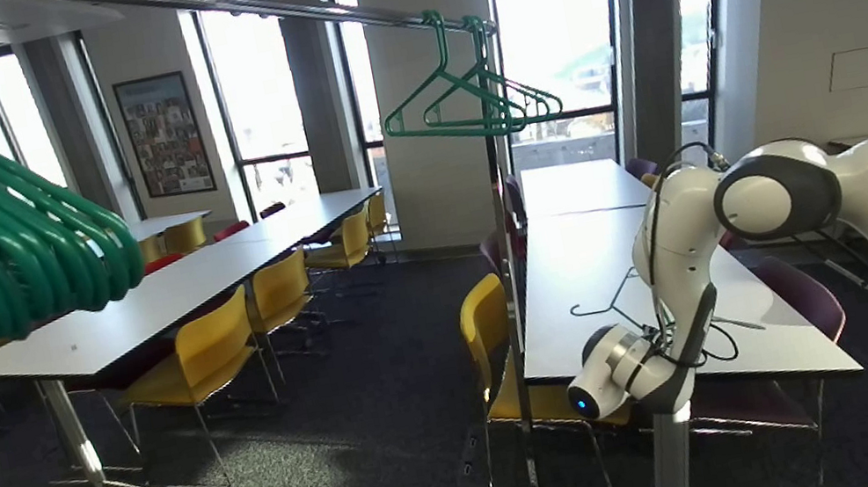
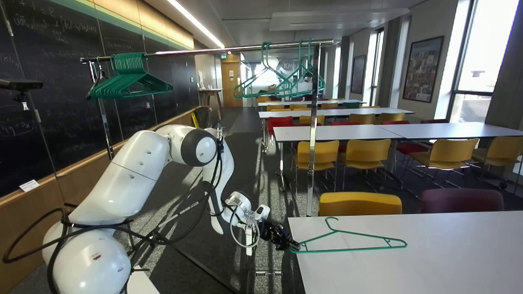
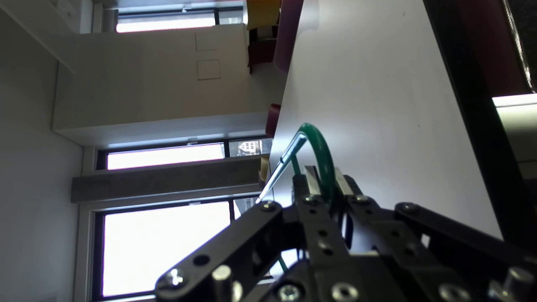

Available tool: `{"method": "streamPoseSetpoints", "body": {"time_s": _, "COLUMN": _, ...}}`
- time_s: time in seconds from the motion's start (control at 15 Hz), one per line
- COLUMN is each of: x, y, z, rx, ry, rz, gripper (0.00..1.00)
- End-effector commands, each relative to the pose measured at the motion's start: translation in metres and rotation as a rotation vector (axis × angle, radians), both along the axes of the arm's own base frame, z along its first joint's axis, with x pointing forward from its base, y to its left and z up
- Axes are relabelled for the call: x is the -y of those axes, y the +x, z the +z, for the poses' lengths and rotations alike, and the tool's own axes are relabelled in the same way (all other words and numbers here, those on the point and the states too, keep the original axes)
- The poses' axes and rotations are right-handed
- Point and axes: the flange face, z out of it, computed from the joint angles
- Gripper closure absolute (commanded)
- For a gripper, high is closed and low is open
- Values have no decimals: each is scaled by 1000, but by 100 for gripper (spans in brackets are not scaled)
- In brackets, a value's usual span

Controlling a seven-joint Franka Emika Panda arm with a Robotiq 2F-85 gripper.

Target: Put the coat hanger on the table

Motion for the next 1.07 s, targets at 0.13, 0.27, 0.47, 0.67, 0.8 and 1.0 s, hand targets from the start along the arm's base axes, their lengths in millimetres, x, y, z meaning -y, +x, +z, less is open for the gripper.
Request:
{"method": "streamPoseSetpoints", "body": {"time_s": 0.13, "x": -13, "y": 11, "z": 13, "rx": -14, "ry": 104, "rz": 196, "gripper": 98}}
{"method": "streamPoseSetpoints", "body": {"time_s": 0.27, "x": -18, "y": 15, "z": 16, "rx": -13, "ry": 132, "rz": 261, "gripper": 98}}
{"method": "streamPoseSetpoints", "body": {"time_s": 0.47, "x": -13, "y": 19, "z": 15, "rx": -23, "ry": 163, "rz": 289, "gripper": 98}}
{"method": "streamPoseSetpoints", "body": {"time_s": 0.67, "x": 3, "y": 16, "z": -1, "rx": -55, "ry": 163, "rz": 254, "gripper": 98}}
{"method": "streamPoseSetpoints", "body": {"time_s": 0.8, "x": 17, "y": 11, "z": -12, "rx": -82, "ry": 154, "rz": 225, "gripper": 98}}
{"method": "streamPoseSetpoints", "body": {"time_s": 1.0, "x": 33, "y": 5, "z": -25, "rx": -113, "ry": 144, "rz": 194, "gripper": 98}}
